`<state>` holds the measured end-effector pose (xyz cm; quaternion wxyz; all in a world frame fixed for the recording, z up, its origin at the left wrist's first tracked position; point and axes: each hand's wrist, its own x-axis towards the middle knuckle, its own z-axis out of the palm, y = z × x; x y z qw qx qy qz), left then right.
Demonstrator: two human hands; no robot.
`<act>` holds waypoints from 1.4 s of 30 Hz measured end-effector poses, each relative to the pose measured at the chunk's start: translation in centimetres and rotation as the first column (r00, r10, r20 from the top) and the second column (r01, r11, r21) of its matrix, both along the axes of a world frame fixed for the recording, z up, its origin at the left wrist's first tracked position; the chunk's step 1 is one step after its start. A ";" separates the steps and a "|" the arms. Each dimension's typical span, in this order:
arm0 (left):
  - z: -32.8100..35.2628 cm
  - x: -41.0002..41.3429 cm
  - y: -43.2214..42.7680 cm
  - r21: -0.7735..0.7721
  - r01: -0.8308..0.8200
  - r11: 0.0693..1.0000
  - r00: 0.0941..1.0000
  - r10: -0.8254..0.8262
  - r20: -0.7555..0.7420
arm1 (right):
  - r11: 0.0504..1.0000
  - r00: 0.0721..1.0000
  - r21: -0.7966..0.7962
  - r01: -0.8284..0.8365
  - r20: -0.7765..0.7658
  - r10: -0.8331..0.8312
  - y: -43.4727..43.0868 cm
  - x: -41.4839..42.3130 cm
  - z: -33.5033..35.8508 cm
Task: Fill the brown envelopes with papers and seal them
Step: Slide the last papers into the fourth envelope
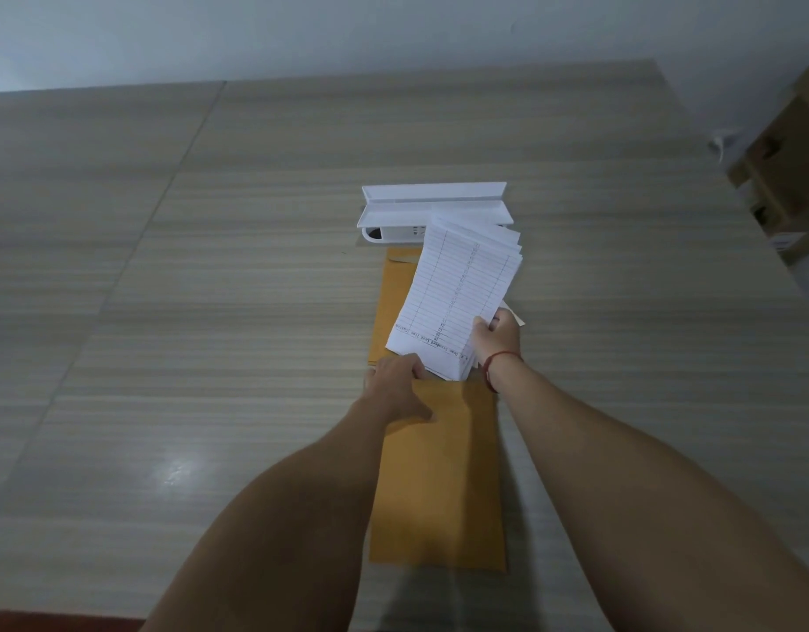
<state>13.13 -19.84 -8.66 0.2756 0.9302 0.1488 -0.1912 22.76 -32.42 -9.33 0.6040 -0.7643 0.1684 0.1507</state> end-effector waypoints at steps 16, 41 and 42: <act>-0.3 0.5 0.0 0.027 -0.120 0.992 0.981 0.114 0.155 | 0.920 0.966 -0.303 -0.247 -0.001 0.259 -1.4 -0.7 -0.4; -1.5 0.9 -0.3 -0.015 -0.089 0.996 0.919 0.087 0.385 | 0.859 0.927 -0.374 -0.349 -0.005 0.374 -3.0 -1.4 -0.1; -1.4 0.9 -0.3 -0.020 -0.073 0.997 0.916 0.074 0.395 | 0.871 0.932 -0.354 -0.341 -0.004 0.363 -3.0 -1.3 0.0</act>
